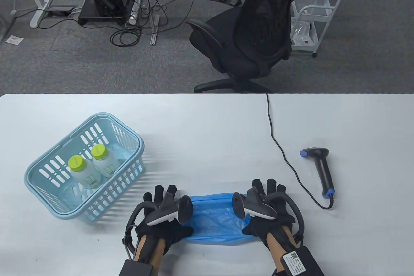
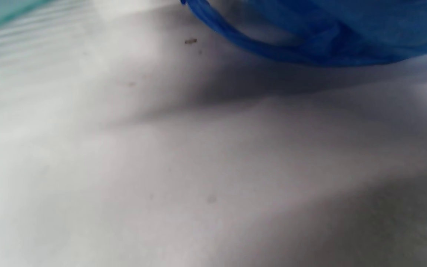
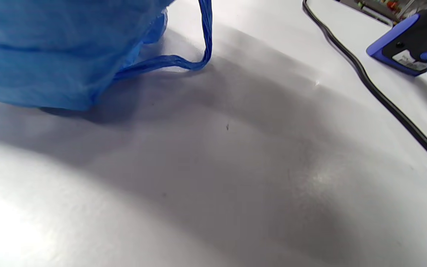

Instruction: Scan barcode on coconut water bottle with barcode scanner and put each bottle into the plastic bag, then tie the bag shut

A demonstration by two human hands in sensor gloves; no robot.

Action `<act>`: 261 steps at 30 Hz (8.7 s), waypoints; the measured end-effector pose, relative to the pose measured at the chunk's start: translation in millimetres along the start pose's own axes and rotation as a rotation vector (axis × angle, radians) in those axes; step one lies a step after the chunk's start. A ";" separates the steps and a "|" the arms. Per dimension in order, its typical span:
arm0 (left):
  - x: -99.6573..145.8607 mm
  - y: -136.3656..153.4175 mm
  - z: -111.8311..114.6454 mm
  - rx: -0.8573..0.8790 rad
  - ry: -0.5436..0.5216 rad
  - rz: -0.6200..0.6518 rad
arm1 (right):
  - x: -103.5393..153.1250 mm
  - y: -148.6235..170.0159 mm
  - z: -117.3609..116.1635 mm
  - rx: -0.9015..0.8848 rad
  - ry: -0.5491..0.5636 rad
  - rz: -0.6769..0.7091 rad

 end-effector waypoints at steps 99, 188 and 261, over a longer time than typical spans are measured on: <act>48.4 19.7 -18.8 0.085 -0.346 -0.066 | 2.8 216.2 28.5 -1.006 0.418 -0.367; 72.0 260.5 -87.9 0.031 -0.032 -0.548 | 62.8 113.8 6.2 -0.911 0.498 -0.005; 84.2 -18.5 -136.7 -0.001 -0.426 0.265 | 49.4 101.9 1.9 -1.098 0.511 0.315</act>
Point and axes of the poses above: the tracker on the back of each hand, its own y axis roughly to the little-finger side, its own x axis roughly from the fingertips to the wrist, z = x × y, the point moved 1 cm from there along -x, roughly from the wrist to the fingertips, and after that the axes turned 5 degrees about -x, right-handed, at the moved point
